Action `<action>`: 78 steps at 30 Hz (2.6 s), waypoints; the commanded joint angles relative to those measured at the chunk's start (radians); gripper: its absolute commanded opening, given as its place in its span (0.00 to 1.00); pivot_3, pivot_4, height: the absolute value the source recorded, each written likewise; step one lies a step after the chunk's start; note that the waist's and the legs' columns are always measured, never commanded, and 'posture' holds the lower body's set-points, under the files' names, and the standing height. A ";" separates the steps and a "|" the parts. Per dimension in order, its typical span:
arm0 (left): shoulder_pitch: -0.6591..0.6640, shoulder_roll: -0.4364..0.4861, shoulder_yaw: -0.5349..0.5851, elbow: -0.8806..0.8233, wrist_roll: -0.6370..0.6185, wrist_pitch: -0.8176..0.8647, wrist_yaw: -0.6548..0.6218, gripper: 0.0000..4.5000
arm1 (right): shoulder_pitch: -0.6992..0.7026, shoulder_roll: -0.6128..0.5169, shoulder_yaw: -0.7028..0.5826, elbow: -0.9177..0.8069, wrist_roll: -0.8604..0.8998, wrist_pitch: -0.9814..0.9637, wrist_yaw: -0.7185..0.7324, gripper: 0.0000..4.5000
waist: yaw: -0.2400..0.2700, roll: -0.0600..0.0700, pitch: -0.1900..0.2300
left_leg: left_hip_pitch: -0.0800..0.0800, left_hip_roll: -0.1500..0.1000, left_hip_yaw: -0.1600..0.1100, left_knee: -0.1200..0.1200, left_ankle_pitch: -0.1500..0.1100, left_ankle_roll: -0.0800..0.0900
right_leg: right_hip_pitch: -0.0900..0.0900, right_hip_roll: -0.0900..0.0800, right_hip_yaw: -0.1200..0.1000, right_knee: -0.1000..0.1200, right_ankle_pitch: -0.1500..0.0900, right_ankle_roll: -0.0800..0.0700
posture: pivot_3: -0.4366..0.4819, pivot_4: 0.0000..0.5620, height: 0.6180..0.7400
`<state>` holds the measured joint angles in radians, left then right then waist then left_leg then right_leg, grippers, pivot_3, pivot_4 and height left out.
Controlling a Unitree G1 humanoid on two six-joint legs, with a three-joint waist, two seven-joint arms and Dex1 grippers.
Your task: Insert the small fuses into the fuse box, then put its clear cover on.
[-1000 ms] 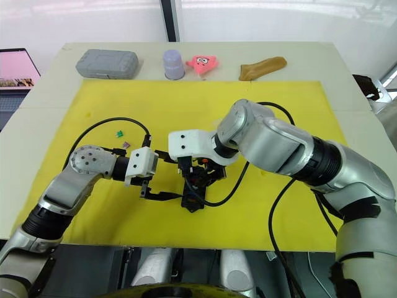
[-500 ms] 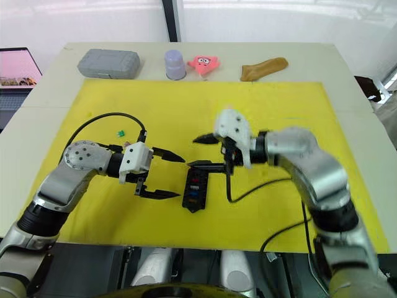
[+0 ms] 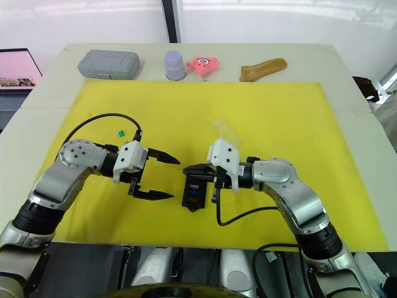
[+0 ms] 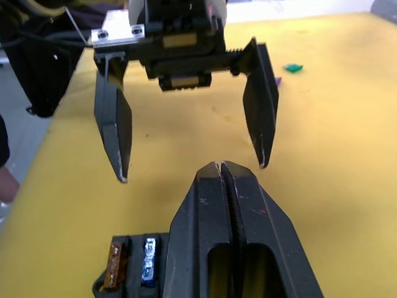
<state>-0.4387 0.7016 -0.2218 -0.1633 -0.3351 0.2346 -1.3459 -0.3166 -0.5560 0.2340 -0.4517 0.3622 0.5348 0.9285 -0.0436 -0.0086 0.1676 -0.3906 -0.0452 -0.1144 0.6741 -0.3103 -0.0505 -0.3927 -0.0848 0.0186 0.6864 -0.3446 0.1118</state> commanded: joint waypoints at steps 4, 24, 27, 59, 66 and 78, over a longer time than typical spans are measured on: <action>0.002 0.005 0.001 -0.033 0.003 -0.007 0.005 1.00 | 0.013 -0.008 0.014 0.015 -0.016 -0.024 -0.005 0.01 | 0.000 0.000 0.000 | 0.000 0.000 0.000 0.000 0.000 0.000 | 0.000 0.000 0.000 0.000 0.000 0.000 | 0.48 0.27 1.00; -0.017 -0.017 -0.025 -0.021 0.024 -0.015 0.012 1.00 | 0.052 -0.076 0.111 0.027 -0.120 0.019 -0.027 0.01 | 0.002 0.000 -0.001 | 0.000 0.000 -0.001 0.004 -0.001 0.002 | 0.003 0.000 -0.001 0.000 0.000 0.000 | 0.48 0.27 1.00; -0.025 -0.025 -0.029 -0.015 0.029 -0.021 0.016 1.00 | 0.054 -0.085 0.119 0.013 -0.116 0.025 -0.020 0.01 | 0.002 0.000 -0.001 | 0.000 0.000 -0.001 0.004 -0.001 0.002 | 0.003 0.000 -0.001 0.000 0.000 0.000 | 0.48 0.27 1.00; -0.056 -0.063 -0.036 0.015 0.049 -0.038 0.022 1.00 | -0.029 -0.010 -0.039 -0.049 0.126 0.133 -0.022 0.01 | 0.002 -0.001 -0.001 | 0.000 0.001 -0.001 0.005 -0.002 0.003 | 0.003 0.002 0.000 0.000 0.000 0.000 | 0.48 0.27 1.00; -0.054 -0.060 -0.035 0.011 0.049 -0.036 0.022 1.00 | 0.001 -0.070 0.051 0.003 0.009 0.084 -0.018 0.01 | 0.001 -0.001 -0.001 | 0.000 0.001 -0.001 0.005 -0.002 0.003 | 0.003 0.002 0.000 0.000 0.000 0.000 | 0.48 0.27 1.00; -0.029 -0.062 0.008 0.006 0.011 -0.016 0.043 1.00 | 0.016 -0.015 -0.045 -0.061 0.081 0.076 -0.084 0.01 | 0.001 -0.001 -0.002 | 0.000 0.001 -0.001 0.005 -0.002 0.003 | 0.003 0.002 0.000 0.000 0.000 0.000 | 0.48 0.27 1.00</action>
<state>-0.4740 0.6339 -0.2484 -0.1243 -0.2966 0.2126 -1.3123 -0.2935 -0.5830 0.2431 -0.4601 0.3933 0.6116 0.8591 -0.0423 -0.0095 0.1656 -0.3906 -0.0440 -0.1156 0.6790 -0.3119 -0.0477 -0.3898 -0.0829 0.0184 0.6866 -0.3446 0.1119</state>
